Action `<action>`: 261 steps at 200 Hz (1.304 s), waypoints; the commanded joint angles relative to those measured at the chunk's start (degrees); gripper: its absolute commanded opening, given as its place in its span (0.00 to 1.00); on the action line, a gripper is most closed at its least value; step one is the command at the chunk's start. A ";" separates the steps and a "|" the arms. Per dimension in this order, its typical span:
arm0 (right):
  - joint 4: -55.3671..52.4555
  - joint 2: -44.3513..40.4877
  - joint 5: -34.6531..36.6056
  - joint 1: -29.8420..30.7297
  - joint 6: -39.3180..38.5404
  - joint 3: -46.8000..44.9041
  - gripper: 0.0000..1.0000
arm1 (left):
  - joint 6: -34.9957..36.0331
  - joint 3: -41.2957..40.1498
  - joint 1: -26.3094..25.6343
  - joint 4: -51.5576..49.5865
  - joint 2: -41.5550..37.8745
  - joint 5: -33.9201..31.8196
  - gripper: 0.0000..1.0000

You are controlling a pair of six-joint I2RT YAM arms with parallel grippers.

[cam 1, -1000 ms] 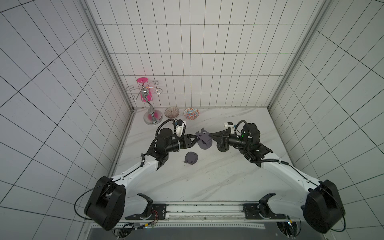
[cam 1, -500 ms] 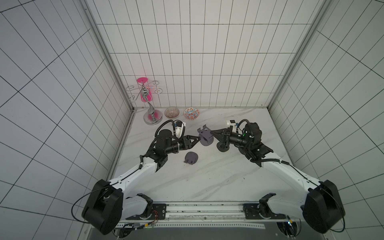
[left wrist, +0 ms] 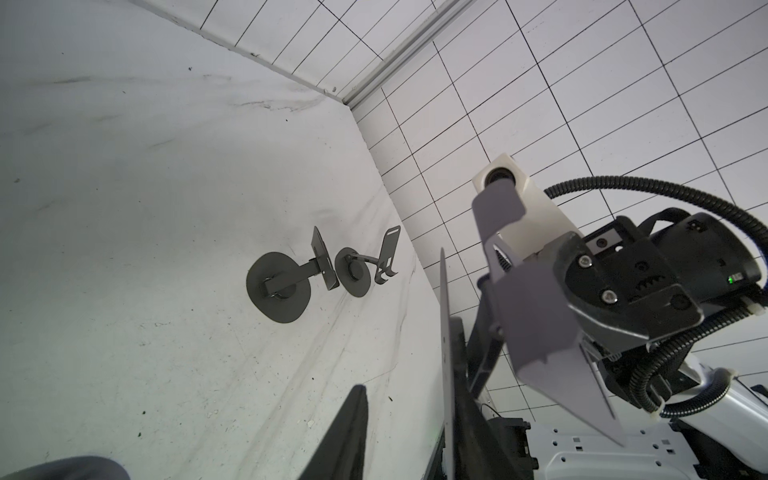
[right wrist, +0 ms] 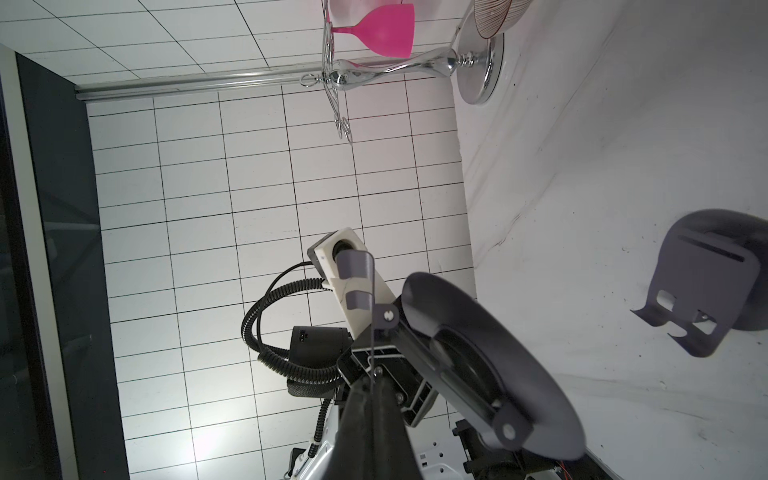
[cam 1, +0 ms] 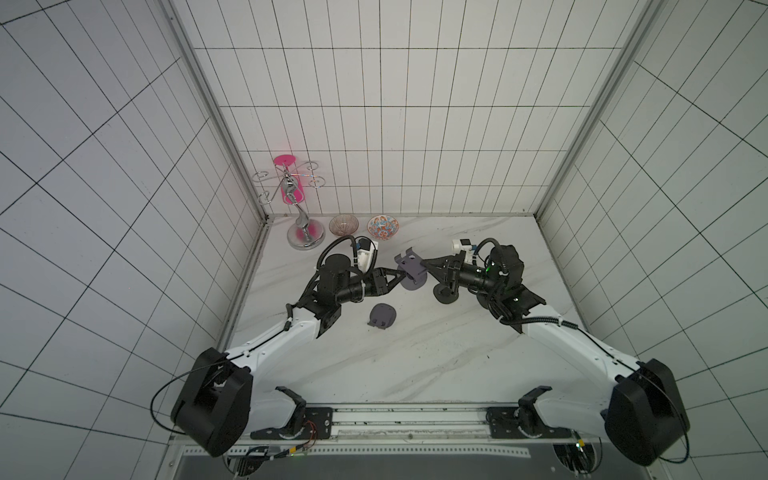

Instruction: Open the phone stand

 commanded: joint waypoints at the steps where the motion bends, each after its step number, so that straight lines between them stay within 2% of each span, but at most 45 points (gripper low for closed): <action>1: 3.96 -0.13 -0.76 0.36 1.83 1.51 0.00 | 1.04 1.93 -0.16 -0.17 1.62 -0.81 0.29; 31: 4.77 0.30 -1.21 0.52 2.33 1.08 0.00 | 0.67 2.67 -0.16 1.07 2.66 -0.39 0.21; 48: 5.32 0.64 -1.51 0.46 2.71 0.79 0.00 | 0.63 2.94 -0.12 1.72 2.92 0.02 0.10; 57: 5.86 0.81 -1.80 0.46 3.12 0.71 0.00 | 0.64 3.10 -0.16 2.06 3.04 0.41 0.00; 91: 6.91 0.78 -1.83 0.37 3.35 0.93 0.00 | -0.48 3.80 -0.15 0.74 3.62 0.41 0.00; 140: 6.32 0.23 -2.27 0.34 2.35 2.60 0.00 | -5.88 1.74 1.22 -3.24 7.11 -4.23 0.00; 172: 4.46 -1.09 -1.94 0.29 1.69 2.27 0.00 | -8.77 -1.04 2.51 -0.53 10.82 -4.94 0.00; 261: 3.22 -1.86 -1.82 -0.69 1.32 5.46 0.00 | -5.44 -2.21 2.83 -1.87 17.02 -7.41 0.00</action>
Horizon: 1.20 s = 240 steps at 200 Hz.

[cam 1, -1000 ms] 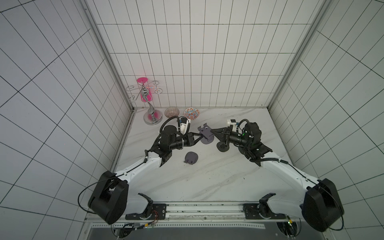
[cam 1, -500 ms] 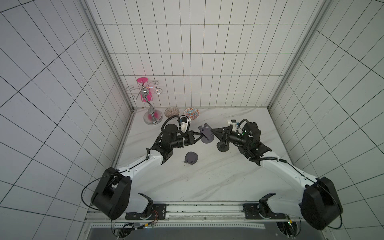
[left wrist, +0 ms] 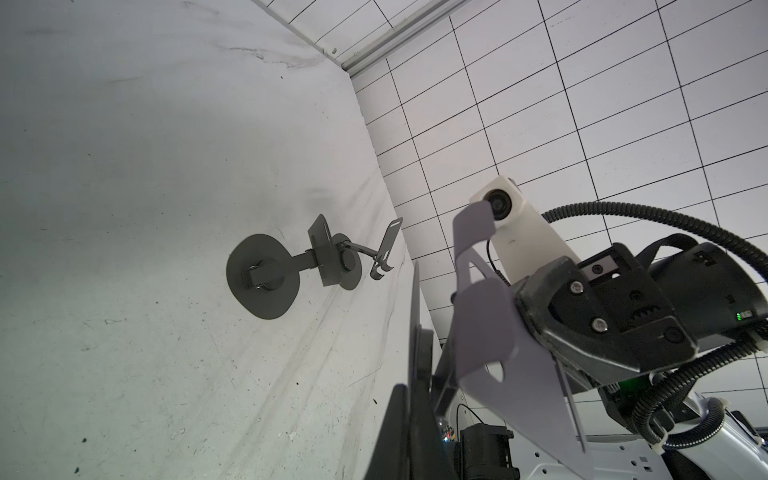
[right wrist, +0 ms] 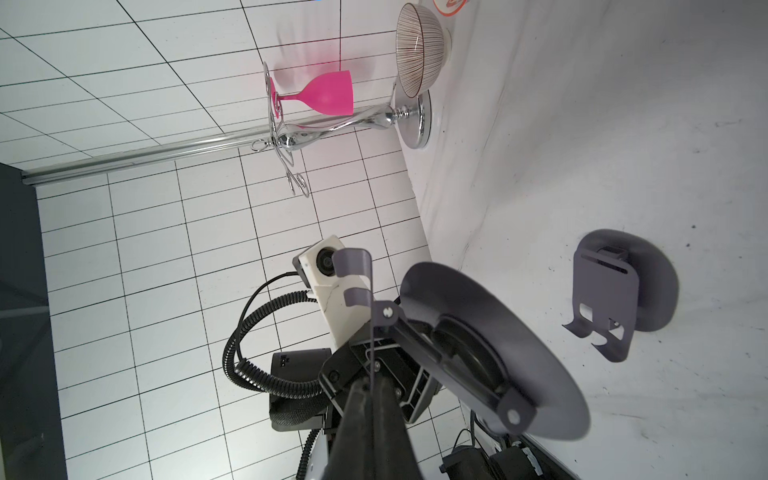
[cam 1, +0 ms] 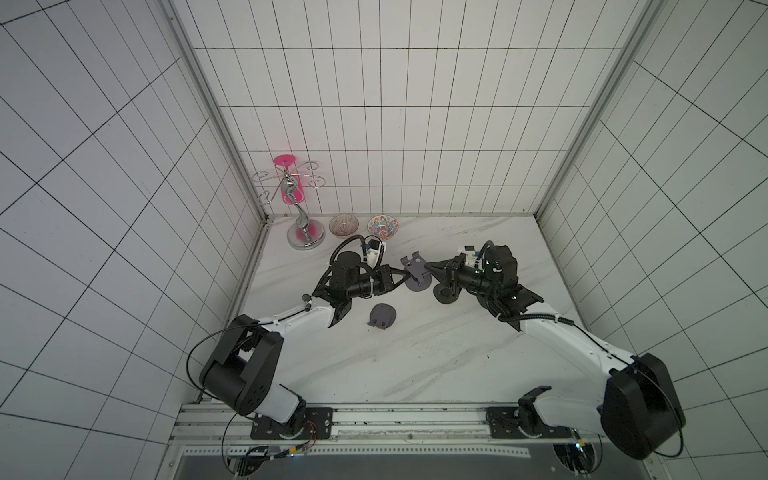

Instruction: Open the phone stand

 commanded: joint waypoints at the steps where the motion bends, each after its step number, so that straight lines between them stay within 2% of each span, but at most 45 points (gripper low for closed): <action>1: 10.23 -3.28 -7.23 0.19 1.61 5.61 0.00 | 1.52 -3.43 2.28 -10.86 4.86 -11.36 0.00; 161: 1.17 -3.39 -7.83 -0.16 -2.31 16.46 0.00 | 0.68 -7.60 3.60 -6.42 11.87 -13.14 0.00; 240: -8.92 -0.59 -9.60 -0.38 -6.21 27.61 0.00 | 1.05 -8.13 3.82 -3.27 16.67 -13.19 0.00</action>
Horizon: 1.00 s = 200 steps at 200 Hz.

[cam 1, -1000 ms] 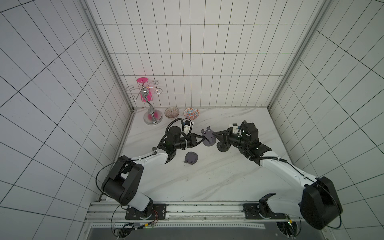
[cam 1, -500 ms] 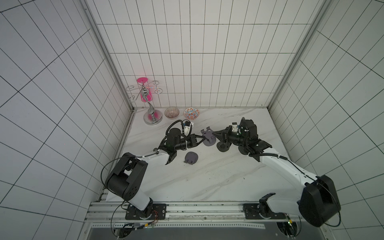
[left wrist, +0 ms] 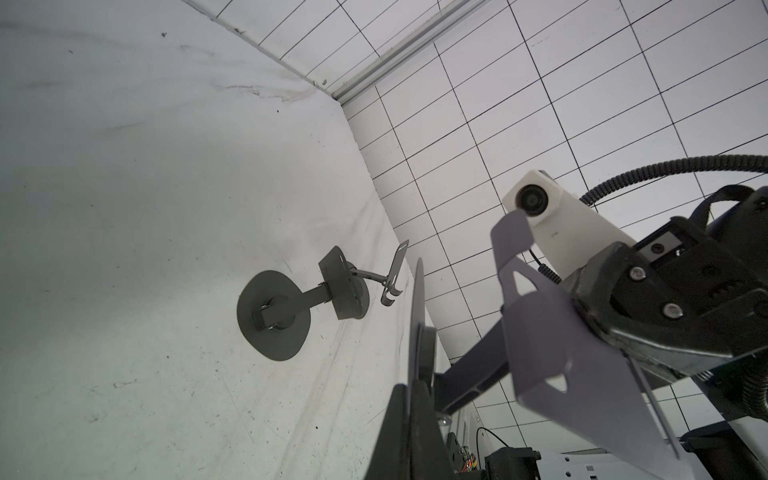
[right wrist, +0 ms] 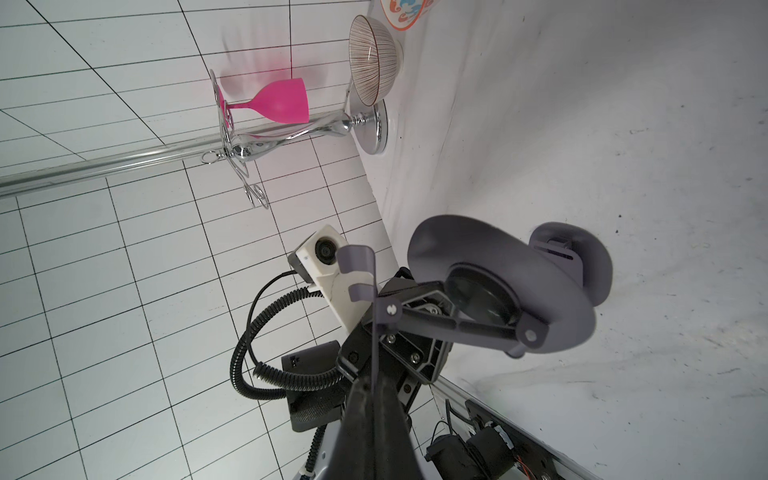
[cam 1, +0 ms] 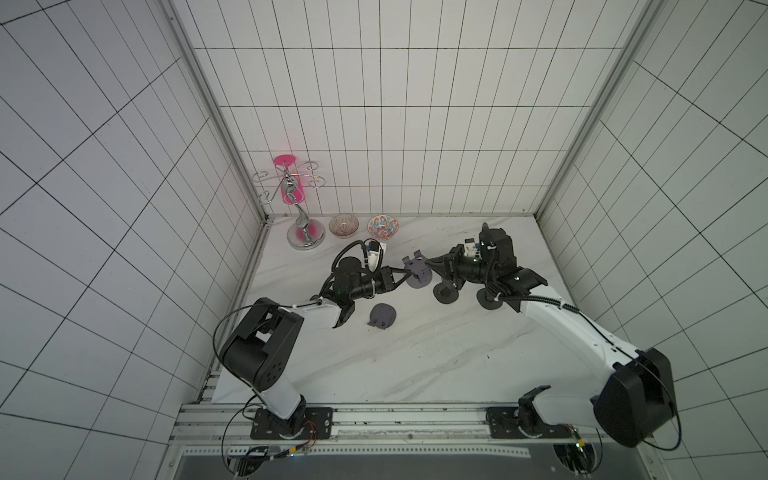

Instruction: Open the phone stand

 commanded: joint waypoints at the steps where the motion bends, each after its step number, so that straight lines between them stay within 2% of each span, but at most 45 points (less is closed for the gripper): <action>1: 13.83 -4.66 -10.13 0.26 0.39 12.45 0.00 | 1.28 -4.99 2.94 -20.76 7.62 -12.47 0.00; 47: 8.68 -2.09 -11.52 0.16 -1.91 18.10 0.00 | 5.35 -4.35 3.00 -21.97 10.16 -12.86 0.00; 131: -0.36 2.95 -13.72 -0.49 -5.72 29.52 0.00 | 7.57 -5.28 3.01 -20.41 13.66 -13.31 0.00; 176: -7.18 8.23 -16.28 -2.48 -7.55 41.21 0.00 | 9.24 -5.16 2.97 -21.66 13.13 -14.03 0.00; 200: -8.24 9.29 -16.67 -2.38 -7.22 43.25 0.00 | 9.53 -5.02 2.99 -22.01 13.45 -14.35 0.00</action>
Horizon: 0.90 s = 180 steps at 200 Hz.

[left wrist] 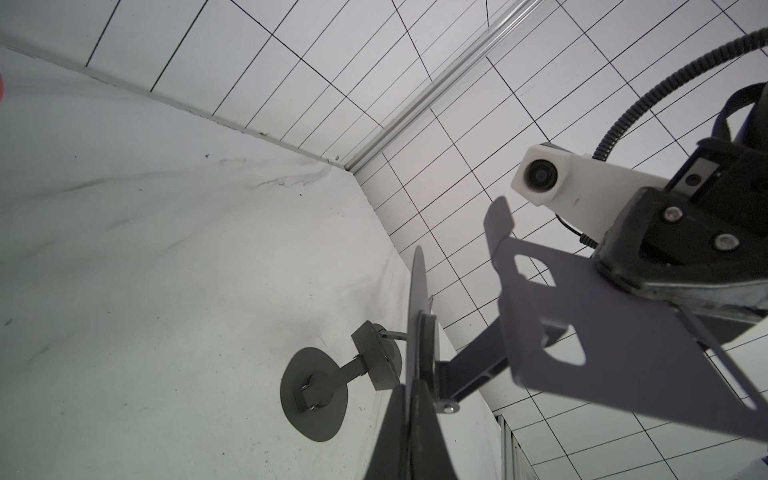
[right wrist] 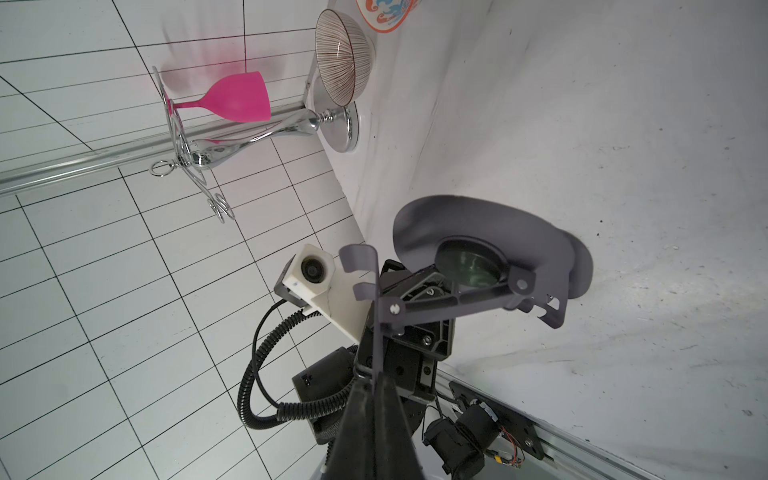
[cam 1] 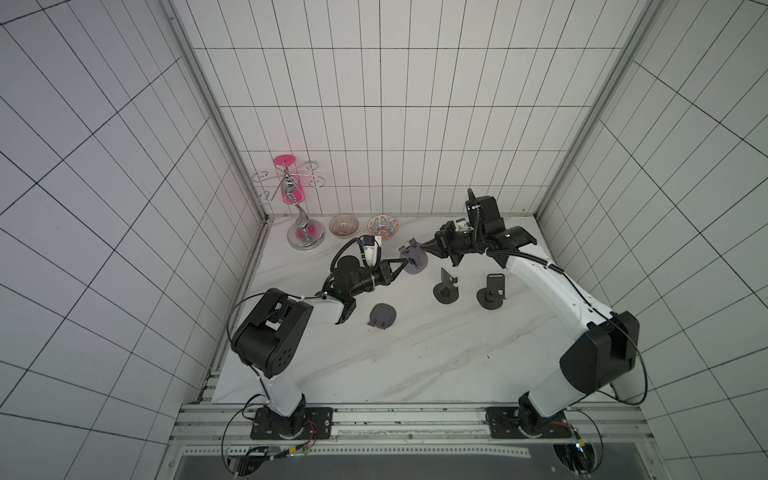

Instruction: Open the phone stand

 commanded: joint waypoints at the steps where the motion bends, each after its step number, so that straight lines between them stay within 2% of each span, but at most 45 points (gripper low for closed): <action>1: 16.81 -6.77 -13.81 -0.50 0.83 14.99 0.00 | 3.87 -6.32 1.82 -31.29 8.18 -8.54 0.00; 51: 13.83 -7.10 -14.07 -0.50 -0.30 17.40 0.00 | 2.63 -5.09 1.83 -30.95 11.53 -7.48 0.00; 118: 13.26 -6.46 -14.84 -0.50 0.20 17.72 0.00 | 4.01 -5.28 1.83 -30.45 11.76 -7.15 0.00; 140: 13.81 -6.70 -14.60 -0.45 0.56 14.52 0.00 | 4.12 -6.12 1.75 -28.82 9.35 -5.81 0.00; 180: 26.08 -8.24 -14.15 0.28 8.26 3.04 0.00 | 5.09 -5.80 1.66 -26.83 5.31 -2.47 0.00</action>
